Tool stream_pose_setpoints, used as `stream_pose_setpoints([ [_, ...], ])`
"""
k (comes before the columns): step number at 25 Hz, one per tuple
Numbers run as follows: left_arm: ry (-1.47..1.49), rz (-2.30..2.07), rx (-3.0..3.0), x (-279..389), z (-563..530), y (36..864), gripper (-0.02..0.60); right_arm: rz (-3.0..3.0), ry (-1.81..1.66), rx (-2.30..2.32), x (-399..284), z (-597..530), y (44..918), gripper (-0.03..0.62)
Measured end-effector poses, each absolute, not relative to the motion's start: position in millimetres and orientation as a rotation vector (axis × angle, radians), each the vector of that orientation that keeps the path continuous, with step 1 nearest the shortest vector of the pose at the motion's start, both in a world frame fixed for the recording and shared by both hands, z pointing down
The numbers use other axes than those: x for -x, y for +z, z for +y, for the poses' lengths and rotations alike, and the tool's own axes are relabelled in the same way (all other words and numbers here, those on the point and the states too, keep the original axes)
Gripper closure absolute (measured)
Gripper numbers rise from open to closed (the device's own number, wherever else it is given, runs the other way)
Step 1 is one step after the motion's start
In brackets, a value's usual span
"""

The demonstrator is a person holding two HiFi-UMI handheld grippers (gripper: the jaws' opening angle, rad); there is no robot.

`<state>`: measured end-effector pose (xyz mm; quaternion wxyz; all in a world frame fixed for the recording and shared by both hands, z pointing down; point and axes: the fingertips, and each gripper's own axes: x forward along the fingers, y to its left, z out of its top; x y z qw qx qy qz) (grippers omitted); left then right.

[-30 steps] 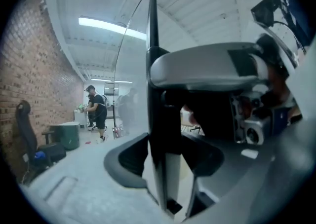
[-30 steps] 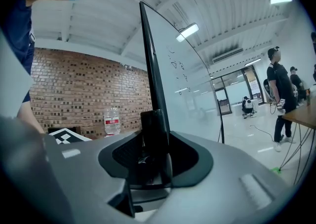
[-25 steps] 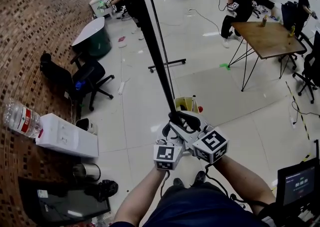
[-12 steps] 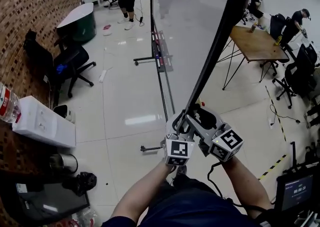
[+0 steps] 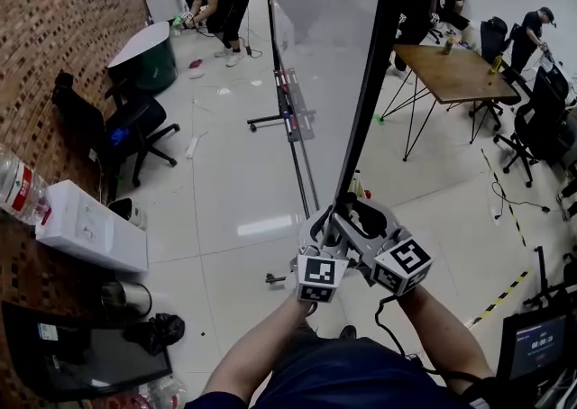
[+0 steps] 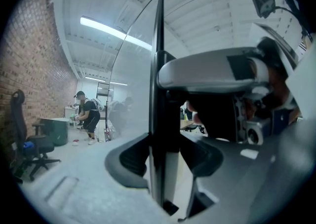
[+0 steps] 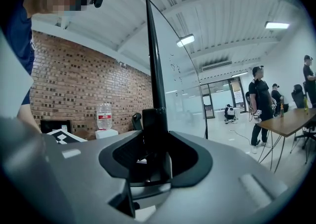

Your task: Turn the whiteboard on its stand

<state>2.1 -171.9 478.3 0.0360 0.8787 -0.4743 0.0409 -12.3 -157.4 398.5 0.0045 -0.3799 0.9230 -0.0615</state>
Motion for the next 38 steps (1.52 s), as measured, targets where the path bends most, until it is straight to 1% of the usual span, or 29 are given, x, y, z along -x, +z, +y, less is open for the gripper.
stream_pose_setpoints([
  [13,0.102,-1.512,-2.592,-14.2,-125.7,477.4,0.393,2.934,-0.187,1.076,-0.1,-110.6,395.5,0.430],
  [19,0.158,-1.489,-2.613,-21.9,-106.7,492.4,0.405,2.934,-0.235,1.094,-10.4,-93.5,401.3,0.431],
  [26,0.114,-1.411,-2.671,-56.7,-69.0,495.2,0.416,2.908,-0.209,1.158,-46.5,-60.7,399.8,0.433],
  [31,0.084,-1.440,-2.733,-66.3,-52.8,479.2,0.416,2.867,-0.189,1.195,-55.4,-43.7,385.1,0.433],
  [35,0.133,-1.452,-2.748,-76.0,-31.5,475.0,0.407,2.870,-0.198,1.224,-64.1,-23.7,386.1,0.433],
  [38,0.161,-1.472,-2.766,-84.5,-18.9,469.0,0.359,2.867,-0.197,1.239,-74.4,-10.3,385.6,0.433],
])
